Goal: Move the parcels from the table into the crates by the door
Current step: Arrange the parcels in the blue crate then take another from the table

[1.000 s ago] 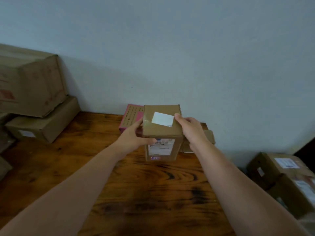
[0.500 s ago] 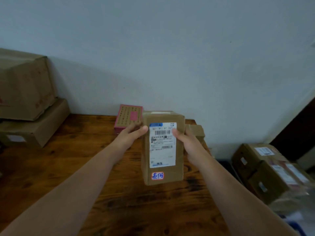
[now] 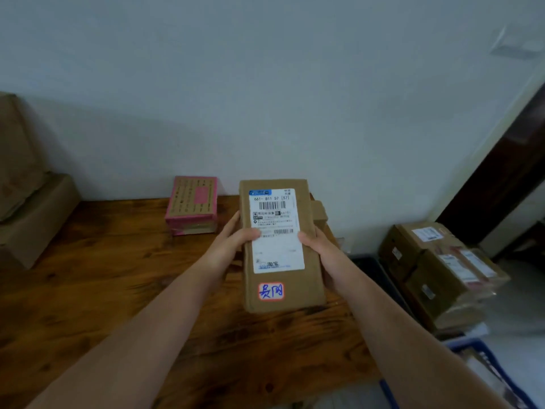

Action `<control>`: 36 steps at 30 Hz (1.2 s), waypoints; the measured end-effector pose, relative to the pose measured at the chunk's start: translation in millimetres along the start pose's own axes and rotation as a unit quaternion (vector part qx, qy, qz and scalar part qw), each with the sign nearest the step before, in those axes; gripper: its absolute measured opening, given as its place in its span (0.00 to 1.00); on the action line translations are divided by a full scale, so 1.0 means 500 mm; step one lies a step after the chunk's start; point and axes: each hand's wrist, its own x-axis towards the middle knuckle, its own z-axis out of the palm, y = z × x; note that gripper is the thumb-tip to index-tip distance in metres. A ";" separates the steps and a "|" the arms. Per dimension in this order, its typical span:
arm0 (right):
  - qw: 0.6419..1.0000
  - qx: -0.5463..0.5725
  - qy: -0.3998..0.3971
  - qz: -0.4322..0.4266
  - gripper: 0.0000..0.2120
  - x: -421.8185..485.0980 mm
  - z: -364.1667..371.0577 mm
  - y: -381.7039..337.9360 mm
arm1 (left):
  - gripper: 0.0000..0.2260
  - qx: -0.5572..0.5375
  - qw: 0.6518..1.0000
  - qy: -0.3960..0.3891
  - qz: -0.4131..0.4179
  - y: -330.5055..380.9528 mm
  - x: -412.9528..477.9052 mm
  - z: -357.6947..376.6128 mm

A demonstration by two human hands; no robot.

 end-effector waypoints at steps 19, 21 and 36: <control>0.978 0.050 0.200 0.018 0.16 -0.325 -0.547 0.107 | 0.21 0.024 0.995 -0.045 -0.091 -0.147 0.017 0.614; 0.973 0.022 0.230 0.016 0.17 -0.360 -0.630 0.120 | 0.21 0.006 0.994 -0.043 -0.100 -0.179 0.014 0.708; 0.940 -0.036 0.334 0.062 0.09 -0.465 -1.108 0.182 | 0.16 -0.050 0.978 -0.096 -0.176 -0.347 0.099 1.208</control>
